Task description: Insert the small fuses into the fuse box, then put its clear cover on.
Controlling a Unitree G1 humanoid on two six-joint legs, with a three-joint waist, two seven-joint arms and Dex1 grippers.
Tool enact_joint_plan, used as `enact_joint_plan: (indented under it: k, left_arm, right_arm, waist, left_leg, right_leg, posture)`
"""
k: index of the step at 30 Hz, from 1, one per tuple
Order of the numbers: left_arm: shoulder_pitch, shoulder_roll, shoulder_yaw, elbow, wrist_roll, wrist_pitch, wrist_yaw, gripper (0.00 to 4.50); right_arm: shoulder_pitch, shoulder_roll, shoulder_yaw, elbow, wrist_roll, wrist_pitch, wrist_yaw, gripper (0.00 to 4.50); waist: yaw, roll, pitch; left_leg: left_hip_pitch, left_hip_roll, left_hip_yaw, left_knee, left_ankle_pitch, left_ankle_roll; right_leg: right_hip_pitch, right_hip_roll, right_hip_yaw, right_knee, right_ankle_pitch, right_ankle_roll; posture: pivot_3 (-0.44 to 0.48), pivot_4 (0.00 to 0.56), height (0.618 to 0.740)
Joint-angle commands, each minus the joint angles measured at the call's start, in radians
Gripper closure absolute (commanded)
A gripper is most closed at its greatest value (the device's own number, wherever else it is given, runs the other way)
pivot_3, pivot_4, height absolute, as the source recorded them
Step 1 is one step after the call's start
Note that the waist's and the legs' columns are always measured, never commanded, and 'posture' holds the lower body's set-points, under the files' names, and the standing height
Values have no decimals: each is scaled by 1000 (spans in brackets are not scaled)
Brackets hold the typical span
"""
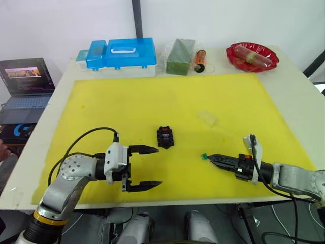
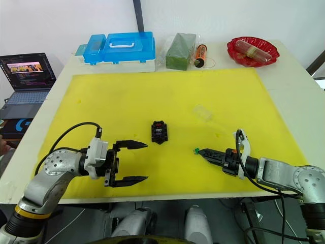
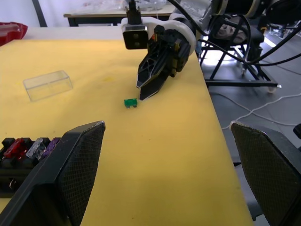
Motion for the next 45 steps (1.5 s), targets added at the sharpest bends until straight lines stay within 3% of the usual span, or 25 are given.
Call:
enact_joint_plan:
  k: [1,12,26,33,40,45]
  left_arm:
    - [-12,5,3,-34,-11,4,5,0]
    - [-25,2,1,-48,-14,27,20,0]
    - [-17,3,6,-63,-20,43,32,0]
    - [-18,3,5,-61,-20,45,31,0]
    - [-16,3,10,-52,-20,41,29,0]
    - [12,11,57,-55,-39,51,54,0]
  right_arm:
    - [-14,19,-5,6,-6,-5,-17,2242]
    - [-60,71,-2,31,18,-2,-54,2242]
    - [-20,119,-1,13,-114,-2,-55,2242]
    - [11,144,-23,-6,-150,-11,-47,4486]
    - [14,137,-48,-29,-188,-13,-30,4486]
    - [-111,48,-29,-196,-297,1,59,4486]
  waist:
    - [-1,0,0]
    - [-1,0,0]
    - [-1,-1,-1]
    - [1,-3,-2]
    - [2,-6,-4]
    - [-1,-4,-2]
  left_leg:
    - [0,0,0,0,0,0]
    - [0,0,0,0,0,0]
    - [1,0,0,0,0,0]
    - [1,0,0,0,0,0]
    - [1,0,-1,0,0,0]
    - [0,-1,0,0,0,0]
  right_leg:
    - [0,0,0,0,0,0]
    - [0,0,0,0,0,0]
    - [0,0,0,0,0,0]
    - [0,0,0,0,0,0]
    - [1,0,0,0,0,0]
    - [0,0,1,0,0,0]
  posture:
    - [0,150,740]
    - [0,150,740]
    - [0,150,740]
    - [0,150,740]
    - [0,150,740]
    - [0,150,740]
